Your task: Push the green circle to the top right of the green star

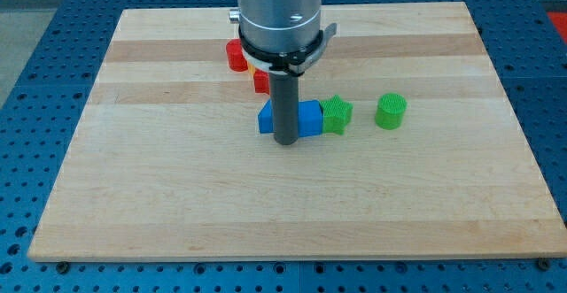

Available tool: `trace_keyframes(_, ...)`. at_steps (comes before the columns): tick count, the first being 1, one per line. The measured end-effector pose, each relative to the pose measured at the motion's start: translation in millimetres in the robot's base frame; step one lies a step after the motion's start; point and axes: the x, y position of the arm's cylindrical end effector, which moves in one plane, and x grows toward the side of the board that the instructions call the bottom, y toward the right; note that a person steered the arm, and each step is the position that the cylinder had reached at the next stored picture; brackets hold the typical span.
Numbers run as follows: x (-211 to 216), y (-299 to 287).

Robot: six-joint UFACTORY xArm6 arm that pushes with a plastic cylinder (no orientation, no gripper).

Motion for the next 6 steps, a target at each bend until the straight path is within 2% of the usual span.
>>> trace_keyframes(1, 16.1, 17.9)
trace_keyframes(2, 17.8, 70.4)
trace_keyframes(4, -4.2, 160.3)
trace_keyframes(6, -26.0, 171.9)
